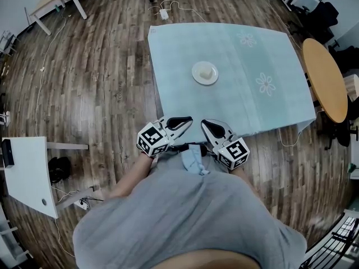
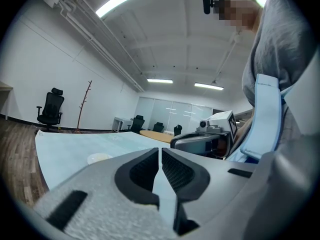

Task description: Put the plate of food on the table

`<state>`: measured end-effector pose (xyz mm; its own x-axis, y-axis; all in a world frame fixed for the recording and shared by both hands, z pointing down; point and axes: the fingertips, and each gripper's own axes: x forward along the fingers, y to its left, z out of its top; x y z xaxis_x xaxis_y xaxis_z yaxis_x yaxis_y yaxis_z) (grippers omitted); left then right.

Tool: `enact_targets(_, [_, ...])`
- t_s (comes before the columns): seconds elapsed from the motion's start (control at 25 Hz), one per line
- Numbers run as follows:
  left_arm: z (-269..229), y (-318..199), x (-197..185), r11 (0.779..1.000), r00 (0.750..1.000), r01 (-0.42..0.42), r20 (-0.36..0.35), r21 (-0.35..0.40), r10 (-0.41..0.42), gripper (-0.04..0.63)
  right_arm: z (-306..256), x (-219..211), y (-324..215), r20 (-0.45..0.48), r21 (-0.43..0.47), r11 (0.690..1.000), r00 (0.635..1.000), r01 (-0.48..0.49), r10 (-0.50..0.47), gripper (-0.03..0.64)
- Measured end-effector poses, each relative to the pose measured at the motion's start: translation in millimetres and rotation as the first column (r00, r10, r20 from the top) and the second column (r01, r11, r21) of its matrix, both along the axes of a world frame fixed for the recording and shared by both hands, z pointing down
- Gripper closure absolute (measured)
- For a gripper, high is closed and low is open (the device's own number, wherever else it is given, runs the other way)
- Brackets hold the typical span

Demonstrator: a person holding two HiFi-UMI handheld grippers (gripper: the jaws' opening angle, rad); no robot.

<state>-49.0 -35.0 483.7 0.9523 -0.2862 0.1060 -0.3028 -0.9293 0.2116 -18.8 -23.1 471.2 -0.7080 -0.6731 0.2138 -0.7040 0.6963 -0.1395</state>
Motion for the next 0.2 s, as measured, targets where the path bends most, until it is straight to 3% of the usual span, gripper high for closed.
enact_targets(0.2, [-0.4, 2.0, -2.6, 1.000, 1.000, -0.010, 0.005, 0.006, 0.010, 0.574, 0.9, -2.0, 0.5, 0.002, 0.000, 1.000, 1.000, -0.004, 0.004, 0.583])
